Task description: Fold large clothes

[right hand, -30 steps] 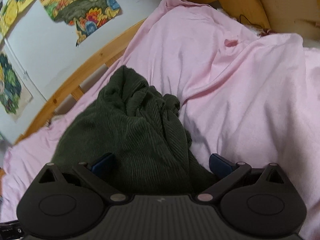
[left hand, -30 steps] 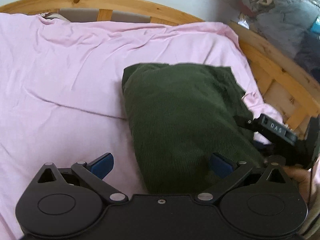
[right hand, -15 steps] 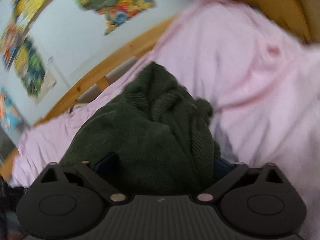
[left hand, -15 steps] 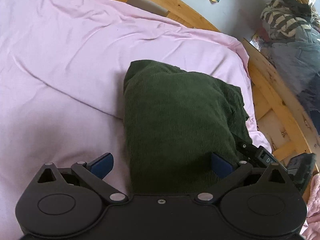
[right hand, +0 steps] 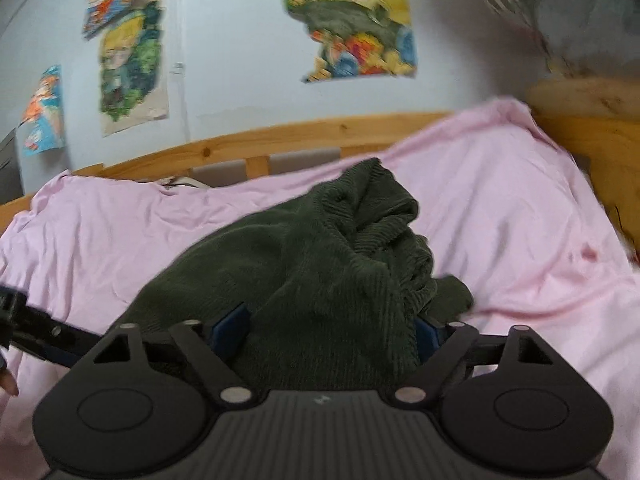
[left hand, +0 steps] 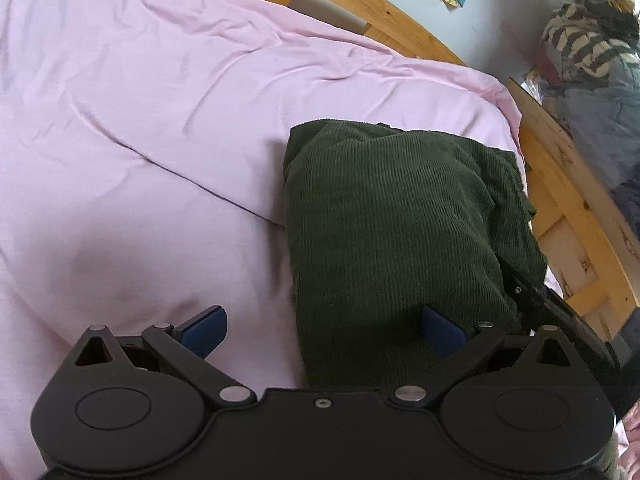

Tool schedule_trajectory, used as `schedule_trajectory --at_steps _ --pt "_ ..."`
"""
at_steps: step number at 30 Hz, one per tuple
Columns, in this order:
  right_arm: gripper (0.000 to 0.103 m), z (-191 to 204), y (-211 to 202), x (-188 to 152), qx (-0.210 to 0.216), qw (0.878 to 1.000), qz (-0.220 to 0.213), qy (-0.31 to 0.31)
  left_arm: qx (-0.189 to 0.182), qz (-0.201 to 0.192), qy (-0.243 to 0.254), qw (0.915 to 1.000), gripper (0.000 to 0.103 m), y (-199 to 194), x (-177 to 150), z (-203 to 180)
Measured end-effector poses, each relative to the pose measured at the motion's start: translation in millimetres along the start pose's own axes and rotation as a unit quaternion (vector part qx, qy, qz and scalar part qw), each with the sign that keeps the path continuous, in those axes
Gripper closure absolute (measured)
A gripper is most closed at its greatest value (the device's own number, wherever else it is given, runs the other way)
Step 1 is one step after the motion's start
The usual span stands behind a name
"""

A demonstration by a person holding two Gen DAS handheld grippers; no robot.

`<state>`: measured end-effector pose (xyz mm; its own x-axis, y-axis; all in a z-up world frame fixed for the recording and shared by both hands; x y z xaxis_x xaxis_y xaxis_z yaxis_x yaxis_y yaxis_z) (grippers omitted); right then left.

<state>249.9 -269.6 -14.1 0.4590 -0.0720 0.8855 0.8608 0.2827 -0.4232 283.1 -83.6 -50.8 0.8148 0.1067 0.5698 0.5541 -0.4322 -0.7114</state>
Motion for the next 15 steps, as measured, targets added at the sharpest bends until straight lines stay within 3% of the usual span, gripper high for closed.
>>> schedule_trajectory --at_steps 1,5,9,11,15 --pt "0.004 -9 1 0 0.000 1.000 0.006 0.026 0.001 0.001 0.001 1.0000 0.001 0 0 -1" --pt "0.000 -53 1 0 0.008 0.991 0.007 0.134 -0.005 0.003 0.005 1.0000 0.001 2 4 -5" --pt "0.000 -91 15 -12 0.073 0.966 0.036 0.247 -0.043 0.012 -0.004 0.9990 0.000 11 7 0" --pt "0.000 -97 18 -16 0.082 0.961 0.033 0.261 -0.063 0.019 -0.014 0.9978 0.000 16 8 3" --pt "0.000 -90 24 -15 0.072 0.970 0.043 0.228 -0.074 0.008 -0.039 0.9965 0.001 14 14 2"
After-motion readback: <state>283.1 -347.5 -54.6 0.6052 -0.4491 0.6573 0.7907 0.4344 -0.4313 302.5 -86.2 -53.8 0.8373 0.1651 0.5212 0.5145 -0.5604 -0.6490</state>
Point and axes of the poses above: each gripper's, at about its wrist camera, not at the fingertips, and y roughly the way its jaws point, z to its left, x to its top, the point moved 4 cm from there along y, roughly the way its jaws point, and after that the axes turned 6 degrees about x, right-handed, at the moved point
